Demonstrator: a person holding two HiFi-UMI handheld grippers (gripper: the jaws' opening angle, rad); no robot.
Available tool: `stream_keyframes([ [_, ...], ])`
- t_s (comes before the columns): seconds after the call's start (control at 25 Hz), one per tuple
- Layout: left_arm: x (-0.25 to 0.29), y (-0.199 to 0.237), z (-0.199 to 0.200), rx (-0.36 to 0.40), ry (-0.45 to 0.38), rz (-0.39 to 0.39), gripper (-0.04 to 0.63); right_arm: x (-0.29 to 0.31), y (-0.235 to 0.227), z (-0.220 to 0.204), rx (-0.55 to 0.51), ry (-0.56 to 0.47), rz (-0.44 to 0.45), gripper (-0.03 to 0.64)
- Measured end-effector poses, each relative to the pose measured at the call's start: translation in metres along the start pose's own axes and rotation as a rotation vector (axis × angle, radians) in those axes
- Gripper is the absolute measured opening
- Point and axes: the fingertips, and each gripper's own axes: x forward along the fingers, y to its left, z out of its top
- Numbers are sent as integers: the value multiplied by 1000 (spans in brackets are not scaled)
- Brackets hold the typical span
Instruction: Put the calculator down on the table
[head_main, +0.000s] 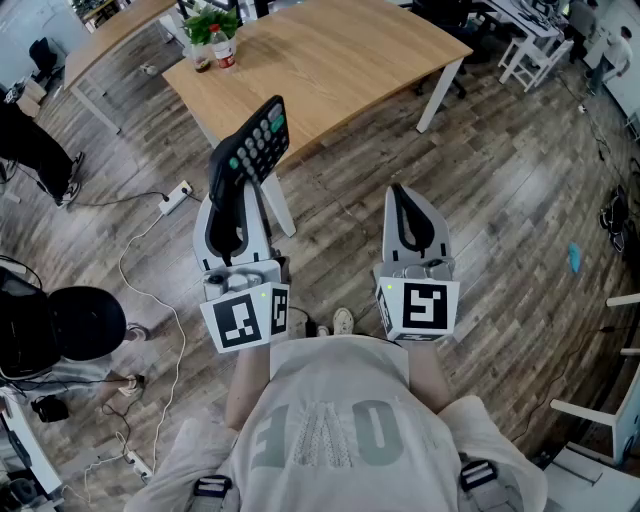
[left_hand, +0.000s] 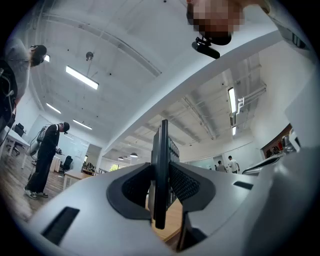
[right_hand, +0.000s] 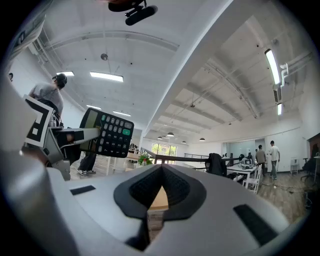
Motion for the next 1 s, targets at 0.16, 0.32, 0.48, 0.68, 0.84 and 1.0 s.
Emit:
stream_keyframes([
  [0.16,-3,2,3,-1,-10,8,121,-3,0,0,6,3,-12,18],
  [0.32,-7,4,6,-1,-13,12,121,-7,4,2,-2,1,-5,18],
  [0.48,-9,2,5,-1,-10,9,121,-9,4,3,-2,-11,7,18],
  [0.68,-9,1,7,-18,-13,11,118,-10,-8,1,32,-25,-9,18],
  [0.84,-7,-2,-4,-79,21,-7,107,-11,-18,-5,58,-17,-22,18],
  [1.0,-1,-12,-14,-61,42,-11,106,-5,-26,-12,56,-14,-3,18],
])
